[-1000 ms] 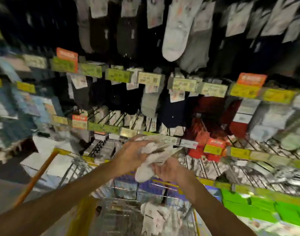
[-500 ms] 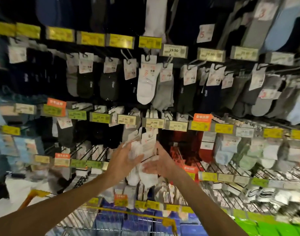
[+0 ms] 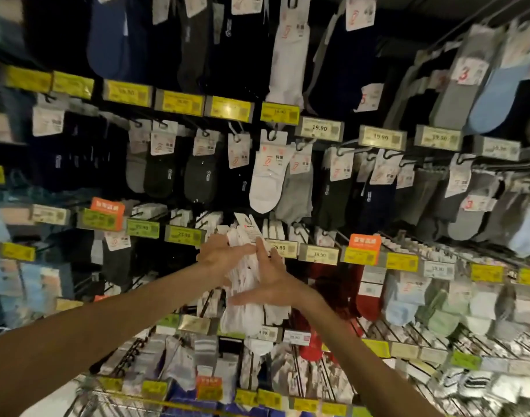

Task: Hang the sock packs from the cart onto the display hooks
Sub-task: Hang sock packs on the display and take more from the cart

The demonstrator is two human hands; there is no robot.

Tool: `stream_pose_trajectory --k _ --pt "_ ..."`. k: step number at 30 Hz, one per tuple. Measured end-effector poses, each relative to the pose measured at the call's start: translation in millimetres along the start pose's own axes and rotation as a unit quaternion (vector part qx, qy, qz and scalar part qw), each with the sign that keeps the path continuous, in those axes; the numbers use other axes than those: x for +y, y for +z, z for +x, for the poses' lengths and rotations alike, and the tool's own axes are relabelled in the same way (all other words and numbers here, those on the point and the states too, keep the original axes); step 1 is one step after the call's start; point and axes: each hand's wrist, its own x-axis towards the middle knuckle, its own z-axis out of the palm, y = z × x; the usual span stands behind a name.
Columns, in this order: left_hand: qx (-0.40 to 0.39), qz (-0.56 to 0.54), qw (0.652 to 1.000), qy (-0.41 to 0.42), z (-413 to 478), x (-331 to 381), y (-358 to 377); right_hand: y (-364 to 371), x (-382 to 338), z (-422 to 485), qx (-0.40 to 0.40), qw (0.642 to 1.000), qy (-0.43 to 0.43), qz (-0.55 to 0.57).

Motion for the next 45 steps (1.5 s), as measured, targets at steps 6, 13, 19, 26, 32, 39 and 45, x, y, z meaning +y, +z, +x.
stream_pose_trajectory --k 6,13,19,26,32,39,45 --pt "0.065 0.121 0.961 0.238 -16.1 24.4 -4.5 26.2 -18.6 36.2 0.329 0.940 -0.091 0.021" --pt "-0.090 -0.024 0.964 0.248 -28.8 57.1 -50.6 -11.3 -25.1 33.1 0.187 0.818 -0.178 0.514" --pt "-0.003 0.013 0.979 0.206 -2.3 61.2 -62.4 -9.6 -33.3 31.7 0.021 0.779 -0.087 0.621" --pt "-0.301 -0.301 0.899 -0.100 -3.9 20.3 -60.1 -2.7 -35.9 29.0 -0.016 0.866 -0.041 0.498" --pt "-0.194 -0.319 0.919 -0.125 13.5 -22.2 -48.2 10.3 -47.5 15.4 0.059 0.975 -0.016 0.211" --pt "-0.138 -0.357 0.920 -0.083 33.1 -21.2 -44.7 12.8 -59.6 37.5 0.168 0.925 0.016 0.341" --pt "-0.050 -0.317 0.947 0.024 32.0 -15.9 -49.4 14.7 -53.4 42.2 0.135 0.792 -0.030 0.595"
